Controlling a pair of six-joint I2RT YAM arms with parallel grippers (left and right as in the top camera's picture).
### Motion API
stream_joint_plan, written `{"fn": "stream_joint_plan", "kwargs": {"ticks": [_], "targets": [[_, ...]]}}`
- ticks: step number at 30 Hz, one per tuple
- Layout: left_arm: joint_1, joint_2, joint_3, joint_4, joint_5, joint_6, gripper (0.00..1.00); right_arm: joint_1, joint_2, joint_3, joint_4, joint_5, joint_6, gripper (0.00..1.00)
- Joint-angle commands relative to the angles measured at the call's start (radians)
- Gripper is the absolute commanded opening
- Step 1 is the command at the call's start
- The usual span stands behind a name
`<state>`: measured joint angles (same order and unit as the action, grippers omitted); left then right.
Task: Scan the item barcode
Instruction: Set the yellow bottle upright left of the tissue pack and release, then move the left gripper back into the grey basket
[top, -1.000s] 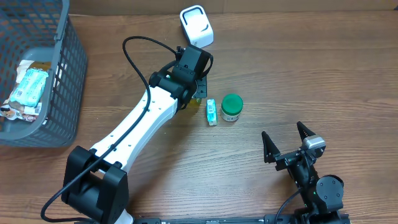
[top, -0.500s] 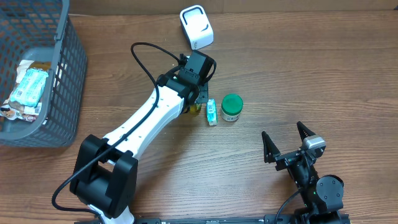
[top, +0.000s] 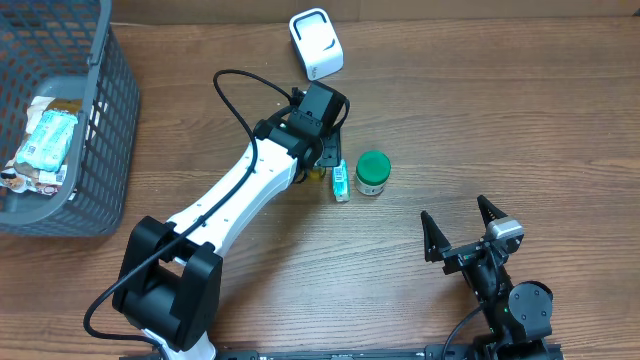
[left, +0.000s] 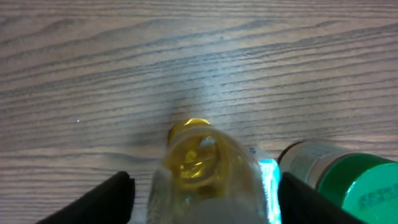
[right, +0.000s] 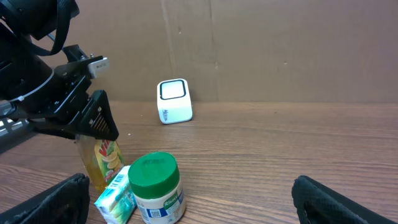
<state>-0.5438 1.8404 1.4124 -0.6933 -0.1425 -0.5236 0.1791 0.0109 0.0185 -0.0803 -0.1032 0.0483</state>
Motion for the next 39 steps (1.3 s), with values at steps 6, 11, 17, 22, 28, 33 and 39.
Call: {"fn": "stream_joint_plan", "kwargs": {"ticks": [6,11,17,22,28,33,39], "targets": [[-0.004,-0.173,0.104,-0.053,0.004,0.094,0.74,0.005,-0.008,-0.010,0.004,0.007,-0.004,1.00],[-0.002,-0.279,0.210,-0.159,-0.020,0.166,0.74,0.005,-0.008,-0.010,0.004,0.007,-0.005,1.00],[0.029,-0.393,0.259,-0.223,-0.155,0.346,0.82,0.005,-0.008,-0.010,0.004,0.007,-0.004,1.00],[0.095,-0.469,0.259,-0.205,-0.369,0.449,1.00,0.005,-0.008,-0.010,0.004,0.007,-0.005,1.00],[0.307,-0.506,0.259,-0.053,-0.478,0.520,1.00,0.005,-0.008,-0.010,0.004,0.007,-0.004,1.00],[0.545,-0.485,0.259,0.079,-0.452,0.587,1.00,0.005,-0.008,-0.010,0.004,0.007,-0.004,1.00],[0.795,-0.419,0.259,0.071,-0.264,0.602,1.00,0.005,-0.008,-0.010,0.004,0.007,-0.005,1.00]]}}
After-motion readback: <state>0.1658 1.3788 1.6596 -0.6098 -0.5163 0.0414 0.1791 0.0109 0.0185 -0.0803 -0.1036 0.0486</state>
